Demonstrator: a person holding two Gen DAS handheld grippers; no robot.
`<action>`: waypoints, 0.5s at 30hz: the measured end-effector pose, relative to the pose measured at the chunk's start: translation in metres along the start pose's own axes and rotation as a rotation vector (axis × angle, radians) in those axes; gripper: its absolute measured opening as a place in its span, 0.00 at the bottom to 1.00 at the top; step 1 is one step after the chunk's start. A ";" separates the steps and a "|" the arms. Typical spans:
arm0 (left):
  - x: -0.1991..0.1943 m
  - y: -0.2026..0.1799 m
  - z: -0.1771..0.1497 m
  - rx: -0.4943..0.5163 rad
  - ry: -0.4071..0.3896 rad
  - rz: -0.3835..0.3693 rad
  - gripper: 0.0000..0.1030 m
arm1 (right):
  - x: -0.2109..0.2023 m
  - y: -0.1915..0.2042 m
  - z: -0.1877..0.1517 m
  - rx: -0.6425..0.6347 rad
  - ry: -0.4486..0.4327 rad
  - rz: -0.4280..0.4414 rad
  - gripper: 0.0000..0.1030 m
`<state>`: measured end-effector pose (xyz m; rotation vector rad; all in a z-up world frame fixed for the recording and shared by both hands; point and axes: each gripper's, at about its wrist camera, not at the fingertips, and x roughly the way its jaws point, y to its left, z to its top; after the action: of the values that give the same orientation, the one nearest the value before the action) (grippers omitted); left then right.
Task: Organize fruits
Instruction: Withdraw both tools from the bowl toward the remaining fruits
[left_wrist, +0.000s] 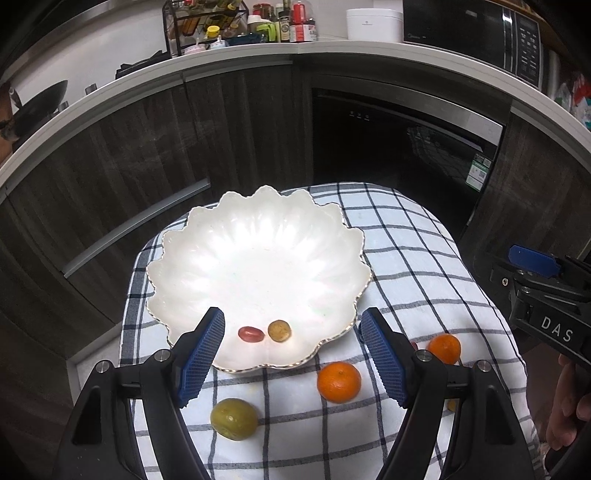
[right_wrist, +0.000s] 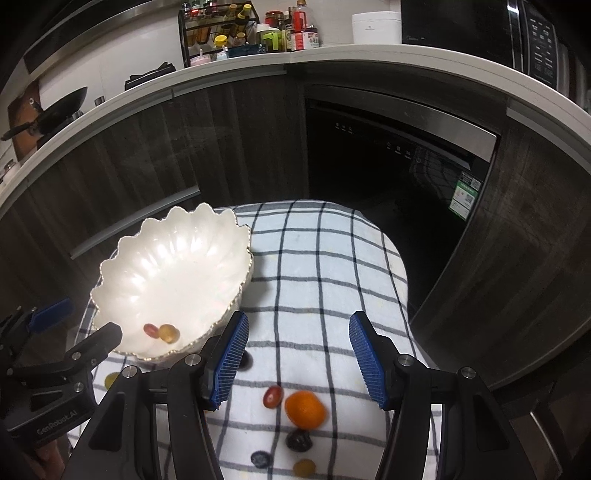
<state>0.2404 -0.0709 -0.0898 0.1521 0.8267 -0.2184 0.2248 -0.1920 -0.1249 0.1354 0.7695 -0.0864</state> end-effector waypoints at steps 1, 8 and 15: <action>0.000 -0.002 -0.002 0.004 0.001 -0.003 0.74 | -0.001 -0.002 -0.002 0.005 0.002 0.000 0.56; -0.001 -0.012 -0.013 0.030 0.001 -0.008 0.74 | -0.001 -0.013 -0.018 0.024 0.018 -0.014 0.56; 0.001 -0.020 -0.026 0.054 -0.002 -0.011 0.74 | -0.003 -0.017 -0.033 0.040 0.026 -0.028 0.56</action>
<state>0.2177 -0.0846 -0.1091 0.1983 0.8199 -0.2517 0.1979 -0.2036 -0.1480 0.1637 0.7959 -0.1264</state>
